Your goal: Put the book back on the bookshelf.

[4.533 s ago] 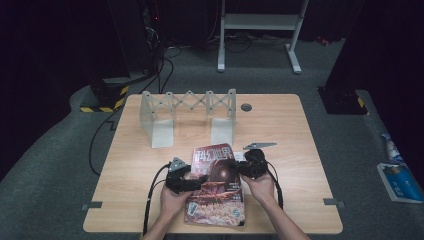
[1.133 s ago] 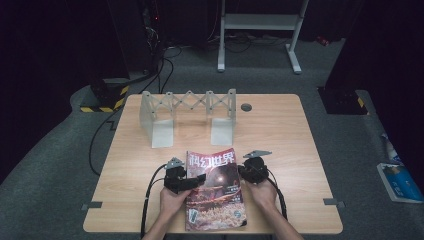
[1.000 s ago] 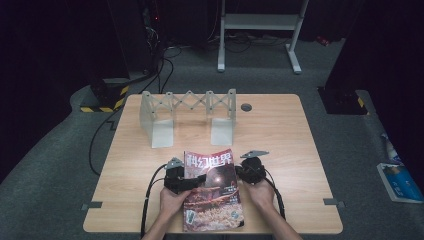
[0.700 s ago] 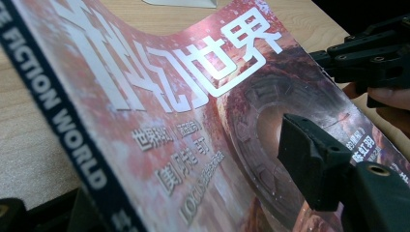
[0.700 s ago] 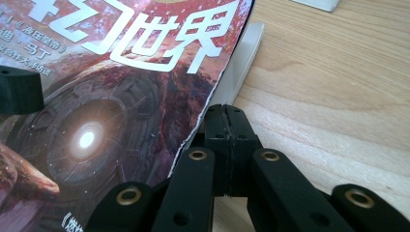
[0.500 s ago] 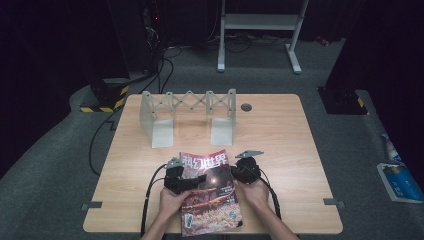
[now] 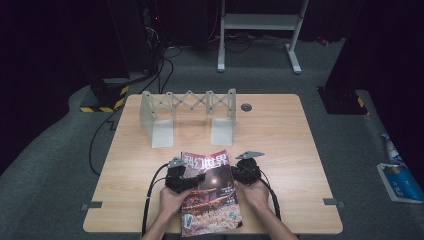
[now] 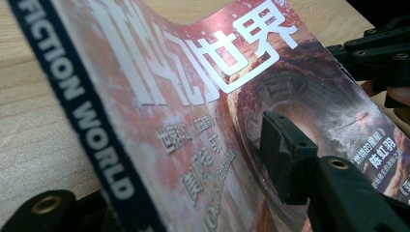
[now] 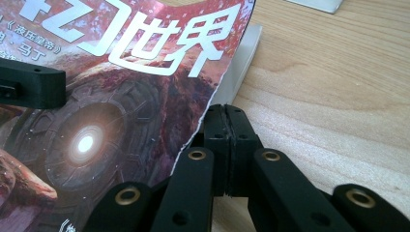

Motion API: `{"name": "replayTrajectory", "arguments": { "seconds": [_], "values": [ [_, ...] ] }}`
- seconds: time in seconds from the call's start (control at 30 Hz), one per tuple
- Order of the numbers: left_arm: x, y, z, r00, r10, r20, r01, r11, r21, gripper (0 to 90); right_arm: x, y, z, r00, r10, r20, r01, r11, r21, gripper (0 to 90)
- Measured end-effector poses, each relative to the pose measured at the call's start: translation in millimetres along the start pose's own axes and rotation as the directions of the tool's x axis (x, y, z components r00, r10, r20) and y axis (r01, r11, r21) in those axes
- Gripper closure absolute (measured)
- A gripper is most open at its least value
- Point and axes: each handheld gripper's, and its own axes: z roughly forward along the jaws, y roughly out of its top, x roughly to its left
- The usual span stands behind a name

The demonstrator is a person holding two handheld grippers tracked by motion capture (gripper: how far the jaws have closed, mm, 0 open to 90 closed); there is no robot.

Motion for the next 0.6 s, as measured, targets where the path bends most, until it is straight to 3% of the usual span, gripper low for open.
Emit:
{"name": "replayTrajectory", "arguments": {
  "seconds": [0.27, 0.4, 0.6],
  "values": [
    [-5.5, 7.0, 0.6, 0.9991, 0.012, -0.042, -0.009, 0.9982, 0.059, 55.9, -1.9, -2.8, -1.6, 0.9997, 0.021, -0.012, -0.021, 1.000, -0.022, 87.0],
    [-1.8, 8.3, -0.9, 0.9991, -0.035, -0.023, 0.037, 0.9963, 0.078, 62.9, -3.5, -4.8, -2.1, 0.9993, 0.029, -0.025, -0.029, 0.999, -0.028, 85.1],
    [0.3, 11.0, -5.5, 0.9975, -0.071, -0.001, 0.071, 0.9943, 0.079, 72.1, -4.5, -7.1, -3.4, 0.9993, 0.025, -0.029, -0.026, 0.999, -0.038, 78.5]
  ]
}}
